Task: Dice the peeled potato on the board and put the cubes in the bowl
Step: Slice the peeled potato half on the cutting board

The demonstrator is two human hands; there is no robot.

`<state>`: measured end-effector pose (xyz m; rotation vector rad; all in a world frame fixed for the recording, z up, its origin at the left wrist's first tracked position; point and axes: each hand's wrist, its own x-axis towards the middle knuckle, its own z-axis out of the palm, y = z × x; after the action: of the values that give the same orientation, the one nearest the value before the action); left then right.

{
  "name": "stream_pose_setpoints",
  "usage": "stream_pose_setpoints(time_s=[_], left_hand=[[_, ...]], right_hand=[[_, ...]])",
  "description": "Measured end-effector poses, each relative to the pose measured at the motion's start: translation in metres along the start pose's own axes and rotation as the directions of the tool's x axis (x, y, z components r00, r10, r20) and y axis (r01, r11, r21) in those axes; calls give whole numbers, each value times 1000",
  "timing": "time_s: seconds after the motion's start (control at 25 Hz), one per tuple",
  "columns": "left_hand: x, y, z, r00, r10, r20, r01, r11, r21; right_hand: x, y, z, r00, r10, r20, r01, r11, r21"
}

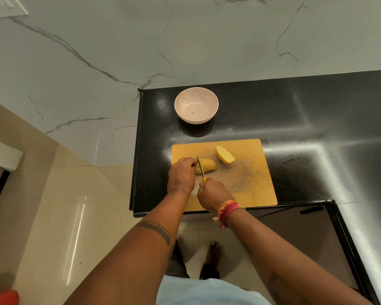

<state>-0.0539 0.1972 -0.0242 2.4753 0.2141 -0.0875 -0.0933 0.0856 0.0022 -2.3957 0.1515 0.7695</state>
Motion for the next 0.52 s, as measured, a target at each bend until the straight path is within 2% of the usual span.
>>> stream_pose_setpoints(time_s=[0.28,0.52], left_hand=[[0,-1,1,1000,20,17,-21,998,61],[3,1,3,1000,-26,14,26,999,33]], right_hand=[[18,-27,-28,990,-50,130,55,998,-34],[23,-14,-13,992,18,128,-17,1000,-7]])
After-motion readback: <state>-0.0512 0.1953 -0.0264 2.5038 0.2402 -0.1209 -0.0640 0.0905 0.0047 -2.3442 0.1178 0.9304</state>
